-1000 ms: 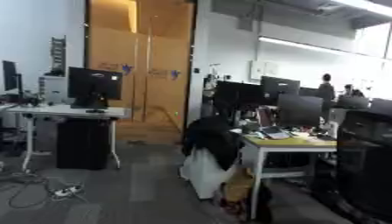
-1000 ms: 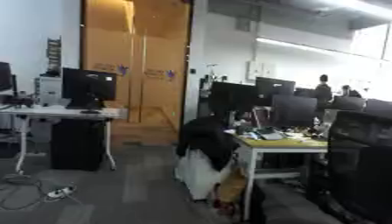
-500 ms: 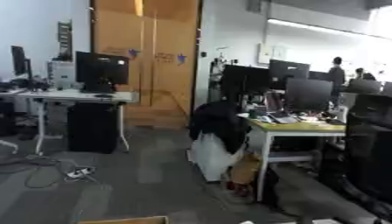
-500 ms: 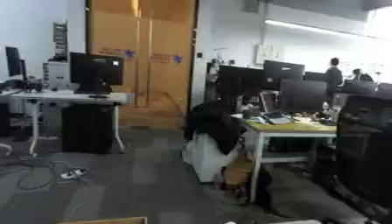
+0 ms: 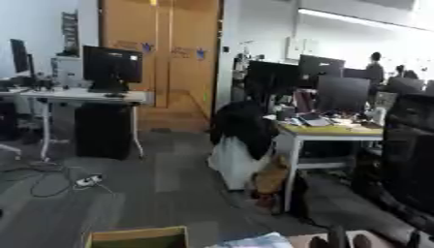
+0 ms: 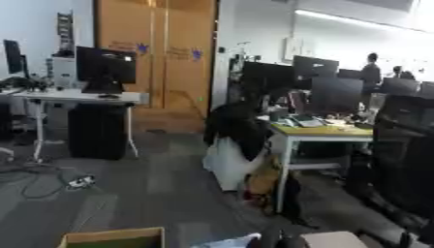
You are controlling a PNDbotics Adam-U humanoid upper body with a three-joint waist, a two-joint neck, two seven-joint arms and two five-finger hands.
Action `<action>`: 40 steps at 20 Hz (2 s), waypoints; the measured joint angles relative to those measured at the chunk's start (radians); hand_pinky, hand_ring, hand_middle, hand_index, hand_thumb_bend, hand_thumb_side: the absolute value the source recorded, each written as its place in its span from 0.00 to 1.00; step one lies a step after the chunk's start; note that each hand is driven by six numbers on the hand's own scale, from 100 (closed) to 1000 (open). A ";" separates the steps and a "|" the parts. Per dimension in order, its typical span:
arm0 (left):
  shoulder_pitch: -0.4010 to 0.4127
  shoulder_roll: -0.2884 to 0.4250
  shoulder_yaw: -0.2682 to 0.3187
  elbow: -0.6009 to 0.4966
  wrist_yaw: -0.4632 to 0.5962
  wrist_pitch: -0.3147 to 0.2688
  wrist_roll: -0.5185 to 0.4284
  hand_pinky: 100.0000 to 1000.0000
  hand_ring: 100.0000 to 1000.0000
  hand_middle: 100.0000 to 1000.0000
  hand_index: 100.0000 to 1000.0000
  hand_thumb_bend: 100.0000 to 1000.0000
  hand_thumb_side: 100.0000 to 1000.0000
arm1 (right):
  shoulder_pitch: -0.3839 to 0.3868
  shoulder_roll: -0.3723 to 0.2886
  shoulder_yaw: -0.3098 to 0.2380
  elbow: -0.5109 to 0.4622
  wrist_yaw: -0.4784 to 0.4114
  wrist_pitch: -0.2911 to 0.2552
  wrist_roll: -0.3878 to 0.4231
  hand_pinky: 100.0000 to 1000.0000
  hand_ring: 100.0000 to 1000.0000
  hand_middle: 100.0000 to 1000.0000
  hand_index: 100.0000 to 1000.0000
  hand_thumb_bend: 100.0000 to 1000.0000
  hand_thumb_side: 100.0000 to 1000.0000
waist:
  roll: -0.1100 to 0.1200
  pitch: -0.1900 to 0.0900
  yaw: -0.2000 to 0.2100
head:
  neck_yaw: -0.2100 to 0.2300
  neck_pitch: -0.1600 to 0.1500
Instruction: Pick up objects on the table and place them in the box.
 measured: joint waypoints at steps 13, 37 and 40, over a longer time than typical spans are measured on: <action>0.009 0.002 0.011 0.000 -0.004 0.038 0.029 0.84 0.71 0.96 0.76 0.15 0.69 | 0.008 0.001 -0.033 0.000 0.053 -0.035 -0.035 0.46 0.58 0.60 0.63 0.05 0.69 | 0.000 0.002 -0.001 | 0.098 0.103; -0.083 0.329 -0.052 0.250 0.019 0.207 -0.118 0.80 0.71 0.96 0.80 0.00 0.80 | 0.019 0.001 -0.055 0.000 0.179 -0.065 -0.065 0.47 0.59 0.60 0.64 0.05 0.72 | 0.036 -0.020 -0.013 | 0.119 0.386; -0.111 0.352 -0.076 0.294 -0.003 0.209 -0.164 0.79 0.72 0.98 0.82 0.00 0.81 | 0.026 0.001 -0.053 0.000 0.184 -0.058 -0.058 0.47 0.59 0.61 0.64 0.04 0.72 | 0.037 -0.024 -0.013 | 0.122 0.386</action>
